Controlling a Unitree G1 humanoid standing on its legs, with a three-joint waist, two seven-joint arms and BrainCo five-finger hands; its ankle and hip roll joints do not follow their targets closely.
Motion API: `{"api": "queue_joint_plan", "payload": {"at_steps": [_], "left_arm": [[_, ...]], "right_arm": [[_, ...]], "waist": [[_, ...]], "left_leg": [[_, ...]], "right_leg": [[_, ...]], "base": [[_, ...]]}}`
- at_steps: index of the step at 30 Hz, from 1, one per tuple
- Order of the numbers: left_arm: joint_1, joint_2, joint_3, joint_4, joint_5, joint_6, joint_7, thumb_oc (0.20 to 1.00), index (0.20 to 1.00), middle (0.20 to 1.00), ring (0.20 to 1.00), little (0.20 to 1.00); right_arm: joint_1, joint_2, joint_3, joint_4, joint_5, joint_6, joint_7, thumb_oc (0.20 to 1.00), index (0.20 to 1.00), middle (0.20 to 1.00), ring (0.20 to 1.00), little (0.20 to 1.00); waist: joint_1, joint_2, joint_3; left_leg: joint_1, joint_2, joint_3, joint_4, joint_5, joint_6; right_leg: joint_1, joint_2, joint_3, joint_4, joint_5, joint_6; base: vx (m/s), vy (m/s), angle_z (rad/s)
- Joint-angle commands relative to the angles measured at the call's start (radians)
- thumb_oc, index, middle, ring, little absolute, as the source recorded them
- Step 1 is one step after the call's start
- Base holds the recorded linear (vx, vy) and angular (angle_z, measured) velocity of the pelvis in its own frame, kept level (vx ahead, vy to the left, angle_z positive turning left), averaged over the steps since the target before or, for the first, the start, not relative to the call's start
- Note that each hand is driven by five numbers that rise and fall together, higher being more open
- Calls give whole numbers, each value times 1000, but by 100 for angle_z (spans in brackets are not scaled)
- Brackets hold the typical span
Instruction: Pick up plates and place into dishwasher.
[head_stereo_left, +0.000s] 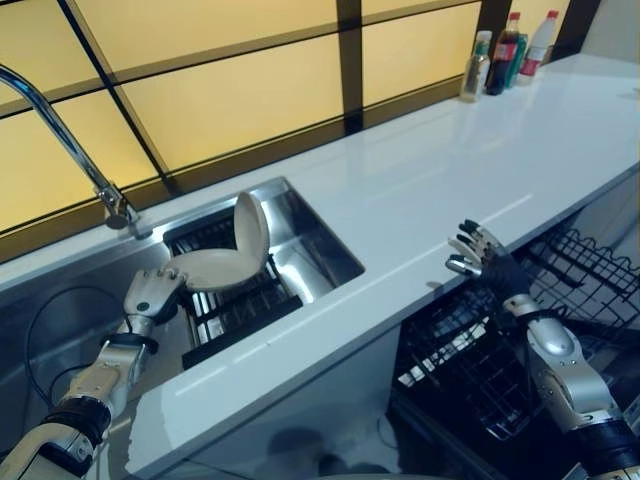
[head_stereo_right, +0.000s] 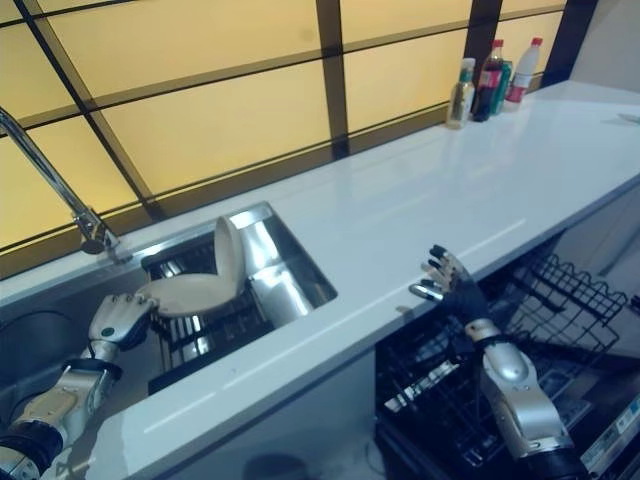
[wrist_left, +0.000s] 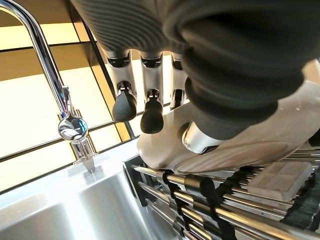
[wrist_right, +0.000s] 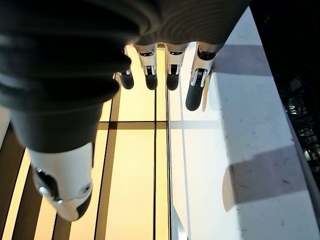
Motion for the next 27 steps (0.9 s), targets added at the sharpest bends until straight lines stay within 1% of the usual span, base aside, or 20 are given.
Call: {"api": "queue_joint_plan", "payload": {"at_steps": [1, 4, 7, 11, 15, 20, 27], "left_arm": [[-13, 0, 47, 76, 5, 8, 29, 200, 200, 200, 200, 200], [-4, -2, 53, 78, 6, 2, 37, 200, 200, 200, 200, 200], [8, -11, 59, 72, -3, 12, 52, 200, 200, 200, 200, 200], [20, -13, 81, 68, -29, 12, 90, 200, 200, 200, 200, 200], [32, -7, 118, 50, -41, -2, 133, 200, 200, 200, 200, 200], [44, 24, 173, 1, -41, -34, 158, 200, 200, 200, 200, 200], [68, 56, 247, -60, -88, -52, 183, 200, 200, 200, 200, 200]], "right_arm": [[46, -6, -12, -36, -18, 19, 16, 1000, 1000, 1000, 1000, 1000], [53, -2, -19, -38, -22, 26, 20, 1000, 1000, 1000, 1000, 1000], [56, -1, -28, -42, -23, 36, 24, 1000, 1000, 1000, 1000, 1000], [63, 9, -37, -43, -28, 32, 23, 1000, 1000, 1000, 1000, 1000], [74, 21, -42, -43, -29, 21, 17, 1000, 1000, 1000, 1000, 1000], [82, 35, -60, -51, -28, 16, 16, 1000, 1000, 1000, 1000, 1000], [89, 52, -74, -54, -28, 7, 16, 1000, 1000, 1000, 1000, 1000]], "waist": [[19, -13, -58], [18, -10, -61], [18, -7, -63], [19, -4, -67], [25, -6, -77], [34, -5, -88], [49, -6, -103]], "left_leg": [[-48, -30, -29, 68, -87, 28], [-46, -32, -33, 68, -86, 27], [-41, -35, -38, 62, -85, 27], [-35, -36, -41, 53, -84, 25], [-31, -36, -42, 42, -85, 23], [-27, -37, -45, 29, -86, 20], [-27, -38, -55, 15, -88, 18]], "right_leg": [[-130, -35, -52, 81, 7, 39], [-125, -37, -55, 82, 6, 38], [-122, -37, -56, 81, 6, 38], [-117, -36, -60, 75, 7, 39], [-113, -33, -66, 65, 8, 39], [-108, -31, -74, 52, 9, 38], [-104, -26, -85, 38, 8, 36]], "base": [[0, 0, 0], [0, 0, 0], [0, 0, 0], [-3, -8, 0], [-30, -41, 0], [-45, -40, 1], [-51, -37, 8]]}}
